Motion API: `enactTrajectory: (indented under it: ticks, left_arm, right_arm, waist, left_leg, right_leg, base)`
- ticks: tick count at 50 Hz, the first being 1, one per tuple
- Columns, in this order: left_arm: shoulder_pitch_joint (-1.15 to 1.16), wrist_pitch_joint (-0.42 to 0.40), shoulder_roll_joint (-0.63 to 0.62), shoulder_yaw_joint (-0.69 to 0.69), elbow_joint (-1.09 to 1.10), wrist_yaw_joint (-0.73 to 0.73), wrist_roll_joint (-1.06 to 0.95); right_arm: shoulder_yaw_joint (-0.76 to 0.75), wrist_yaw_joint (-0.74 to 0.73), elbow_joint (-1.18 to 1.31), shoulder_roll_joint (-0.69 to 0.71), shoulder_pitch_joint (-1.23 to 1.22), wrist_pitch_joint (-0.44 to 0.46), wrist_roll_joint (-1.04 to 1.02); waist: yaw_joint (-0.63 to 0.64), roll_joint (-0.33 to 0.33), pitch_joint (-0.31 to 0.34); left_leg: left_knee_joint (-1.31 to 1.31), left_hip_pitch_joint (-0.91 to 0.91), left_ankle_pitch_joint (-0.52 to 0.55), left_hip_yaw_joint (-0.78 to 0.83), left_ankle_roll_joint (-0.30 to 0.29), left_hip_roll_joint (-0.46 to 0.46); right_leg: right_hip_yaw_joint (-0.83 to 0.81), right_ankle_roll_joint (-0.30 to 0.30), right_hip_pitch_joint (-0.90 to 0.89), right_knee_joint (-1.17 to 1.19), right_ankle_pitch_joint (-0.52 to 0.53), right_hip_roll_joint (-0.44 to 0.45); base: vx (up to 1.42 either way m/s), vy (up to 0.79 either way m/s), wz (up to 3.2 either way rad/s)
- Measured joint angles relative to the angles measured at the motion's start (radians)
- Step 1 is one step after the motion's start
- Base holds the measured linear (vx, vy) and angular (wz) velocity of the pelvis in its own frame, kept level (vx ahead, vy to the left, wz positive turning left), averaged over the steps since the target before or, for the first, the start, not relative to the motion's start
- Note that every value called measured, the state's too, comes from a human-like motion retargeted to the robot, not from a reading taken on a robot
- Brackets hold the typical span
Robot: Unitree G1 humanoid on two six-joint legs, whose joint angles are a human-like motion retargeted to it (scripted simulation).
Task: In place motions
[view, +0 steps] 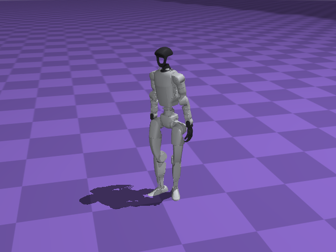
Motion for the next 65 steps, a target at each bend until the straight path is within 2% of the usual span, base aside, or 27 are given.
enactTrajectory:
  ticks: [5,10,15,17,20,25,28,30,33,35,38,43,65]
  left_arm:
    - [-0.006,-0.002,0.001,-0.021,-0.004,0.002,-0.005]
    - [-0.02,0.001,0.016,-0.017,-0.013,0.001,-0.006]
    - [-0.036,-0.001,0.038,-0.023,-0.017,0.012,-0.019]
    - [-0.036,0.001,0.04,-0.029,-0.014,0.011,-0.03]
    - [-0.035,-0.001,0.03,-0.02,-0.009,0.014,-0.045]
    - [-0.015,-0.007,0.002,0.007,0.004,0.017,-0.052]
    - [0.004,-0.005,-0.003,0.008,0.025,0.022,-0.04]
    - [0.019,-0.004,-0.006,0.008,0.037,0.025,-0.034]
    - [0.047,0.005,-0.011,0.031,0.05,0.021,-0.024]
    - [0.051,0.008,-0.014,0.05,0.043,0.025,-0.023]
    - [0.053,0.001,-0.009,0.048,0.023,0.029,-0.02]
    - [0.05,0.005,0.003,0.034,0.022,0.025,-0.017]
    - [0.034,-0.001,0.003,0.039,-0.001,0.01,-0.02]
  right_arm:
    - [-0.021,-0.007,0.014,-0.002,0.011,0.009,-0.004]
    - [-0.022,0.0,-0.001,0.003,0.004,0.007,0.006]
    - [-0.035,0.004,-0.001,0.004,0.001,0.005,0.001]
    - [-0.042,0.003,-0.002,-0.002,0.003,0.007,-0.01]
    - [-0.049,0.0,-0.01,-0.01,-0.003,0.008,-0.025]
    - [-0.056,0.003,-0.039,-0.015,-0.018,-0.002,-0.023]
    - [-0.057,0.006,-0.042,-0.016,-0.021,-0.001,-0.019]
    - [-0.058,0.004,-0.037,-0.017,-0.021,0.0,-0.019]
    - [-0.039,-0.003,-0.026,-0.007,-0.019,0.007,-0.02]
    - [-0.036,-0.013,-0.016,0.008,-0.021,0.003,0.0]
    - [-0.028,-0.002,-0.003,0.014,-0.013,-0.008,0.025]
    - [-0.013,-0.021,0.03,0.006,0.006,0.01,-0.036]
    - [-0.003,-0.011,0.002,0.036,-0.02,-0.009,0.009]
  waist:
    - [0.029,0.005,-0.023]
    - [0.006,-0.042,0.008]
    - [0.058,-0.118,0.037]
    - [0.098,-0.126,0.039]
    - [0.134,-0.124,0.046]
    - [0.143,-0.089,0.05]
    - [0.15,-0.043,0.037]
    - [0.154,-0.027,0.032]
    - [0.106,-0.02,-0.001]
    - [0.055,-0.017,-0.013]
    - [0.055,-0.028,-0.009]
    - [0.077,-0.017,-0.05]
    - [0.033,-0.015,-0.042]
  left_leg:
    - [0.045,0.018,-0.026,0.017,-0.007,0.011]
    - [0.205,0.025,-0.011,-0.007,0.025,0.032]
    - [0.634,-0.129,0.028,-0.177,0.16,0.111]
    - [0.723,-0.183,0.026,-0.259,0.179,0.111]
    - [0.739,-0.229,-0.007,-0.367,0.132,0.084]
    - [0.494,-0.233,-0.046,-0.528,0.027,0.028]
    - [0.247,-0.196,0.018,-0.634,-0.071,0.019]
    - [0.132,-0.164,0.091,-0.632,-0.077,0.022]
    - [0.09,-0.13,0.109,-0.569,-0.104,0.042]
    - [0.053,-0.113,0.122,-0.528,-0.101,0.046]
    - [0.024,-0.086,0.13,-0.522,-0.09,0.029]
    - [0.001,-0.078,0.128,-0.51,-0.059,0.019]
    - [-0.016,-0.032,0.113,-0.441,0.005,-0.02]
  right_leg:
    - [0.057,-0.021,-0.002,0.016,-0.008,0.009]
    - [0.074,-0.022,0.051,0.011,-0.009,-0.029]
    - [0.08,-0.012,0.099,-0.008,0.008,-0.094]
    - [0.092,-0.012,0.101,-0.009,0.013,-0.098]
    - [0.114,-0.013,0.1,-0.007,0.017,-0.095]
    - [0.159,-0.014,0.097,-0.007,0.018,-0.059]
    - [0.184,-0.018,0.098,-0.008,0.015,-0.005]
    - [0.209,-0.021,0.105,-0.006,0.013,0.017]
    - [0.22,-0.023,0.097,-0.001,0.007,0.024]
    - [0.205,-0.022,0.09,0.0,0.002,0.025]
    - [0.22,-0.018,0.098,0.001,-0.001,0.018]
    - [0.257,-0.008,0.082,0.004,-0.001,0.028]
    - [0.327,0.034,0.075,0.016,0.007,0.013]
  base:
    - [0.09,-0.16,-0.43]
    - [0.04,-0.15,-0.16]
    - [0.06,-0.16,-0.25]
    - [0.09,-0.12,-0.55]
    - [0.04,-0.05,-0.59]
    - [0.05,0.01,-0.61]
    - [0.14,0.07,-0.68]
    - [0.16,0.1,-0.59]
    - [0.19,0.05,-0.32]
    - [0.05,0.0,-0.05]
    - [0.06,0.03,-0.33]
    - [0.11,0.04,-0.47]
    - [0.03,0.04,-0.22]
